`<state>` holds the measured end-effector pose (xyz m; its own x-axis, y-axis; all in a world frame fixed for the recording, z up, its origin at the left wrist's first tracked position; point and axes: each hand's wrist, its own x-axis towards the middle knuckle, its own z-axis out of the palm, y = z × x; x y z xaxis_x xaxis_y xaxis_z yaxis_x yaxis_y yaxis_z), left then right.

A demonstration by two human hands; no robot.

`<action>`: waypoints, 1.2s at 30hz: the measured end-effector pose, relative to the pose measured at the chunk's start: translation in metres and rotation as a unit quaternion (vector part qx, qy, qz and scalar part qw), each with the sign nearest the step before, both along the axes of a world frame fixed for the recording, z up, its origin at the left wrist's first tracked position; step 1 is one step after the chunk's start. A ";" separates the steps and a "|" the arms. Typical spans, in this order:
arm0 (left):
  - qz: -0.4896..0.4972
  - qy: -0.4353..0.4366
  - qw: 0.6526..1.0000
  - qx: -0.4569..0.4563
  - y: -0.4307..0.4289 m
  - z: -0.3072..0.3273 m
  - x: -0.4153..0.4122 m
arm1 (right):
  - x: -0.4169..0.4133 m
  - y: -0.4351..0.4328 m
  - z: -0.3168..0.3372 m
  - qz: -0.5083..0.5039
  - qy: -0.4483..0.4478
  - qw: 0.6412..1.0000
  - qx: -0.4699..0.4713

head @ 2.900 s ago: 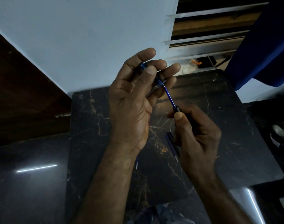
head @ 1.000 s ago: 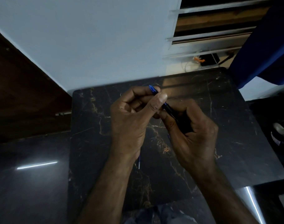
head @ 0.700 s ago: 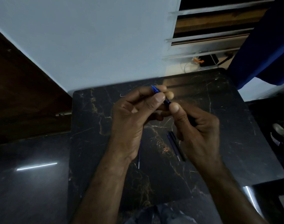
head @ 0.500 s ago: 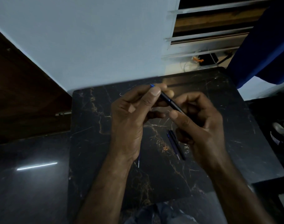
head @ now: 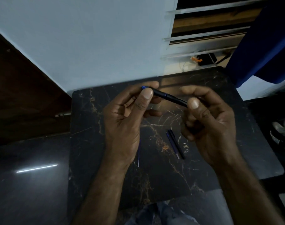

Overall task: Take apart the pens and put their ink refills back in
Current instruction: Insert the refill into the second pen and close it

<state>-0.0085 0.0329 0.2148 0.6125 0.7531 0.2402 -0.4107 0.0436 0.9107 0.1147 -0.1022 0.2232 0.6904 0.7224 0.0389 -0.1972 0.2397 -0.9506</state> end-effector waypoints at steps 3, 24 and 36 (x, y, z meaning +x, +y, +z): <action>0.015 -0.007 1.000 -0.001 -0.001 -0.002 -0.001 | 0.001 -0.002 -0.001 -0.024 -0.007 1.000 0.017; 0.056 -0.008 0.998 0.017 0.005 -0.009 -0.014 | -0.010 0.009 -0.004 -0.020 -0.094 0.995 0.015; 0.078 -0.003 0.997 0.004 0.006 -0.002 -0.018 | -0.008 0.020 0.001 -0.056 -0.166 0.985 0.000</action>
<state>-0.0266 0.0386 0.2126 0.4861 0.8377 0.2490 -0.4166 -0.0283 0.9086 0.1066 -0.0821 0.2244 0.7149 0.6427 0.2755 0.1518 0.2419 -0.9583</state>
